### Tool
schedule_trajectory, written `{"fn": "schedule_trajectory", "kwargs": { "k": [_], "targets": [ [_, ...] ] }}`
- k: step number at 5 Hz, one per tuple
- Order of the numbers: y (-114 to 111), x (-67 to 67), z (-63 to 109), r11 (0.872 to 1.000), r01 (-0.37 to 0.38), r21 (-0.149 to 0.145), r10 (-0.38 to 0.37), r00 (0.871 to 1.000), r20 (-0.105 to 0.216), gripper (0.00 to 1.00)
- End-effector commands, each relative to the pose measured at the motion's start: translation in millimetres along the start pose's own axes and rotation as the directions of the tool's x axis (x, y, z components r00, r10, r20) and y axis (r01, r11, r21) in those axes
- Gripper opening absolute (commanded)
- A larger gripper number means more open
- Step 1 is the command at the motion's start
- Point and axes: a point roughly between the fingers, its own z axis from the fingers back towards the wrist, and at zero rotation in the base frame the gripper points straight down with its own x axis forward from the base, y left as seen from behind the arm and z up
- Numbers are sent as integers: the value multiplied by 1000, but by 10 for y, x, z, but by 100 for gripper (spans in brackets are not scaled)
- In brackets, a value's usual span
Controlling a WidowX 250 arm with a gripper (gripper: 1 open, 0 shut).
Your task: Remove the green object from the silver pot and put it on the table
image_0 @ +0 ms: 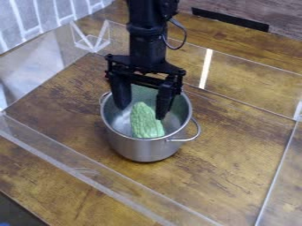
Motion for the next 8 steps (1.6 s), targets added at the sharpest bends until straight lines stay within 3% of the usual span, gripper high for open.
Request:
{"fn": "schedule_trajectory", "kwargs": {
  "k": [1, 2, 4, 5, 6, 8],
  "targets": [
    [-32, 53, 98, 1000, 2, -12, -2, 998, 60, 100],
    [28, 53, 36, 1000, -23, -13, 23, 998, 59, 100],
    [-76, 139, -250, 998, -66, -19, 67, 995, 68, 100],
    [-48, 146, -373, 1000, -27, -14, 28, 997, 68, 100],
    [-20, 139, -426, 1000, 16, -12, -15, 998, 68, 0],
    [89, 149, -496, 997, -73, -22, 74, 995, 66, 0]
  ]
}}
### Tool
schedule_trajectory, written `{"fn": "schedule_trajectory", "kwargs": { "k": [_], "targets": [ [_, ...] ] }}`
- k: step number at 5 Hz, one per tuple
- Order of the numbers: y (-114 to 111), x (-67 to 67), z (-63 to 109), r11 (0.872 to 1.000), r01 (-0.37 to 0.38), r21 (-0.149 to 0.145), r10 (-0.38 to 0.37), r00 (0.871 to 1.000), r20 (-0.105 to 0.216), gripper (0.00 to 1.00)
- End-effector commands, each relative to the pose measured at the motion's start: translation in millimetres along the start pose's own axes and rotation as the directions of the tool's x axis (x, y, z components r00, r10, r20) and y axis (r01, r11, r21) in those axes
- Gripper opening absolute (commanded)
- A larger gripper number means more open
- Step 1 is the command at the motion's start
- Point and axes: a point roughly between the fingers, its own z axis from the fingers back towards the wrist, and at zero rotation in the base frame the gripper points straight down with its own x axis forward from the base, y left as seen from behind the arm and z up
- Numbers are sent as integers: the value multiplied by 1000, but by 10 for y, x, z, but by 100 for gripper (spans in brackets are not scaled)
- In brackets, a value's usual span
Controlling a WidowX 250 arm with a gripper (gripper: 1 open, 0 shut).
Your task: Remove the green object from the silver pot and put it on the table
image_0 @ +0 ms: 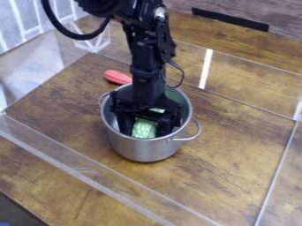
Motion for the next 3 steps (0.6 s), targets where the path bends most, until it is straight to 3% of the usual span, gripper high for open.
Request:
{"fn": "schedule_trajectory", "kwargs": {
  "k": [1, 2, 3],
  "targets": [
    [35, -7, 27, 1000, -3, 0, 3, 1000, 19, 100],
    [19, -53, 71, 1000, 15, 2, -15, 1000, 15, 0],
    [3, -105, 113, 999, 33, 4, -33, 999, 10, 0]
  ]
}}
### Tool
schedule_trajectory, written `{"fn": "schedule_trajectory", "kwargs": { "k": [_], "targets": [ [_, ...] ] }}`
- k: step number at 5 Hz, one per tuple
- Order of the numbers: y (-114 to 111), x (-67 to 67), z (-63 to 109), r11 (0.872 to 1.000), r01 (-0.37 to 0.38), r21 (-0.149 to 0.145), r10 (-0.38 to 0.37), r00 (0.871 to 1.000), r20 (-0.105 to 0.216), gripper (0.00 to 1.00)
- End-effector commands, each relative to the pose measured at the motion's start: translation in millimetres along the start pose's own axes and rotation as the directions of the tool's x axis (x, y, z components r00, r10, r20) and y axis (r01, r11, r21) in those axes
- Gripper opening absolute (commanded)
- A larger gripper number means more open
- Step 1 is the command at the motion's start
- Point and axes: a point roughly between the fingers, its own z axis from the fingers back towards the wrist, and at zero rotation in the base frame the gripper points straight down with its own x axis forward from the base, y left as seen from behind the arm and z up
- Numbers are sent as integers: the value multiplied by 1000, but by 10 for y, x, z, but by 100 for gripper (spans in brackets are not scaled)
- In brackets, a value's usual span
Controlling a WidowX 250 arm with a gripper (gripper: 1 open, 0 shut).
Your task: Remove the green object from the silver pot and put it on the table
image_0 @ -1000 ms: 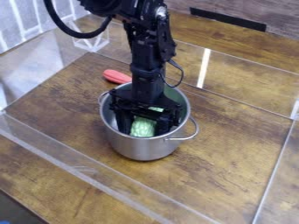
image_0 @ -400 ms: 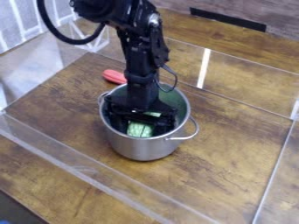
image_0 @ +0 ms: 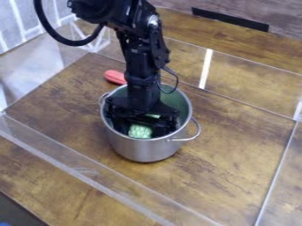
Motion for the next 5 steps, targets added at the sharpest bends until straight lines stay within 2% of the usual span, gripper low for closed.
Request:
{"fn": "schedule_trajectory", "kwargs": {
  "k": [1, 2, 3, 5],
  "targets": [
    [-60, 24, 256, 999, -43, -8, 43, 998, 47, 0],
    [-82, 24, 348, 995, -103, -11, 103, 994, 40, 0],
    [-149, 29, 405, 982, -189, -19, 190, 981, 36, 0],
    [-109, -40, 670, 985, -166, -39, 168, 985, 37, 0]
  ]
}}
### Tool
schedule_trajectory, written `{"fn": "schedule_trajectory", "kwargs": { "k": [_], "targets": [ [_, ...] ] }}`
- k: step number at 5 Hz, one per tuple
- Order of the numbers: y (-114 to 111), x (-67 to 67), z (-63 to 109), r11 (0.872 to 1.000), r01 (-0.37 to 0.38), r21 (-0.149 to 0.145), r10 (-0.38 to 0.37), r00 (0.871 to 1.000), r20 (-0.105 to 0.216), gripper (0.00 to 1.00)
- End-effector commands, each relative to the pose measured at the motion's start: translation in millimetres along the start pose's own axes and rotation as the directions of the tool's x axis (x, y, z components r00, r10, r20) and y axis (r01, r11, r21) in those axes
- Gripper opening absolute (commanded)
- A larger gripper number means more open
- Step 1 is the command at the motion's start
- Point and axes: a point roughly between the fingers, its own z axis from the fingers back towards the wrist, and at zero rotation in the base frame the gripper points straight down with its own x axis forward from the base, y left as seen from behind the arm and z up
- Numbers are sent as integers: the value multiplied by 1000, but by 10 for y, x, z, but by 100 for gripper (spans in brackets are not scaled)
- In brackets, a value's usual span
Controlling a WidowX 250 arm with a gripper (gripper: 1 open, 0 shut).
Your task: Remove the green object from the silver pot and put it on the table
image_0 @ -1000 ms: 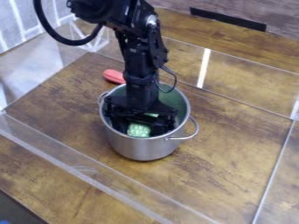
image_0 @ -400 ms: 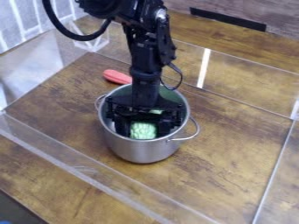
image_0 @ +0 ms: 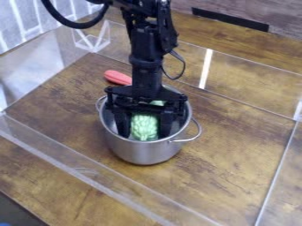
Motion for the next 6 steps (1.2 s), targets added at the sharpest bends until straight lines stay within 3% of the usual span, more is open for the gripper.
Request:
{"fn": "schedule_trajectory", "kwargs": {
  "k": [1, 4, 6],
  "targets": [
    [-15, 57, 357, 999, 9, -47, -4, 994, 109, 0],
    [3, -72, 247, 998, -18, -57, 24, 994, 110, 0],
    [18, -107, 221, 995, -76, -69, 83, 990, 112, 0]
  ]
}}
